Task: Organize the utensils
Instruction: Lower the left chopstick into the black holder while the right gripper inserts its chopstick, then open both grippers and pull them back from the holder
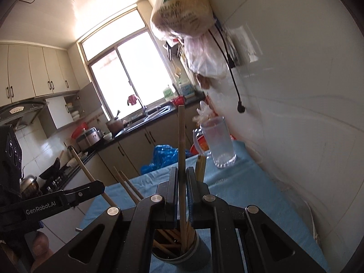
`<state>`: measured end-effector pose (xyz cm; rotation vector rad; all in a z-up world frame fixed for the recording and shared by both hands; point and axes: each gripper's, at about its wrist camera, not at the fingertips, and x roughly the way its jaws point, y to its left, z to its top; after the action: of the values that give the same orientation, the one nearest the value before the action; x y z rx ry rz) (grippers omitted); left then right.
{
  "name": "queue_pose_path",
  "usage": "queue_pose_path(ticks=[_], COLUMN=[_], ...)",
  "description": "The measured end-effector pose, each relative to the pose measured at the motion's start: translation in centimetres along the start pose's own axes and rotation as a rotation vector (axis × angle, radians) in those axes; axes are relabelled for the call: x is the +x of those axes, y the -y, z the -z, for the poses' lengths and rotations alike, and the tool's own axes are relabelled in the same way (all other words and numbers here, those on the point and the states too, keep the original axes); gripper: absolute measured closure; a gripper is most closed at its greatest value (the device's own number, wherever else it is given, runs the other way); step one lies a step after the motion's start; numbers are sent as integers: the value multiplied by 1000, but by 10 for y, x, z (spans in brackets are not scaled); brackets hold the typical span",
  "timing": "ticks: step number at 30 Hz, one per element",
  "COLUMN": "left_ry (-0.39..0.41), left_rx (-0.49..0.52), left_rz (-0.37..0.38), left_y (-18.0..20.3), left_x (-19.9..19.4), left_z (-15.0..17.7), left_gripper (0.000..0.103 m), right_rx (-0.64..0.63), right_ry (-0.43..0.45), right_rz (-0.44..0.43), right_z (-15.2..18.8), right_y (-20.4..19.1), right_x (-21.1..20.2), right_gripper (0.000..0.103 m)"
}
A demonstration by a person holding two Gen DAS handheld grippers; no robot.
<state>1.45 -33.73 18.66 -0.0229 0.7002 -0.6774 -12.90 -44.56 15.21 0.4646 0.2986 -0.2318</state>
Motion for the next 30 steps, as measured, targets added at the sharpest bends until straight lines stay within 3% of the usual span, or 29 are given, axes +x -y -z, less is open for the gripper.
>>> queue_pose_path(ticks=[1, 2, 3, 5, 10, 12, 16, 18, 24, 30], left_ry=[-2, 2, 16, 35, 97, 137, 211, 239, 278, 223], left_rx=[1, -2, -6, -6, -19, -23, -8, -4, -10, -13], left_rz=[3, 4, 3, 4, -8, -30, -97, -124, -227, -312], left_y=[0, -1, -2, -2, -2, -3, -3, -3, -14, -30], left_x=[0, -1, -4, -11, -38, -52, -77, -87, -109, -116], left_z=[0, -1, -1, -3, -7, -7, -4, 1, 30, 74], left_gripper=[80, 64, 57, 57, 52, 34, 23, 13, 8, 7], right_rx=[6, 10, 14, 23, 22, 20, -2, -16, -97, -163], right_ry=[-6, -7, -3, 16, 73, 95, 137, 148, 135, 88], right_rz=[-4, -5, -6, -3, 22, 35, 100, 135, 261, 336], right_z=[0, -1, -1, -3, -11, -14, -14, -12, 7, 32], right_y=[1, 1, 2, 3, 2, 2, -2, -5, -18, -29], right_x=[1, 2, 0, -5, -27, -38, -61, -68, -81, -91], right_gripper=[94, 86, 80, 61, 57, 48, 27, 19, 8, 6])
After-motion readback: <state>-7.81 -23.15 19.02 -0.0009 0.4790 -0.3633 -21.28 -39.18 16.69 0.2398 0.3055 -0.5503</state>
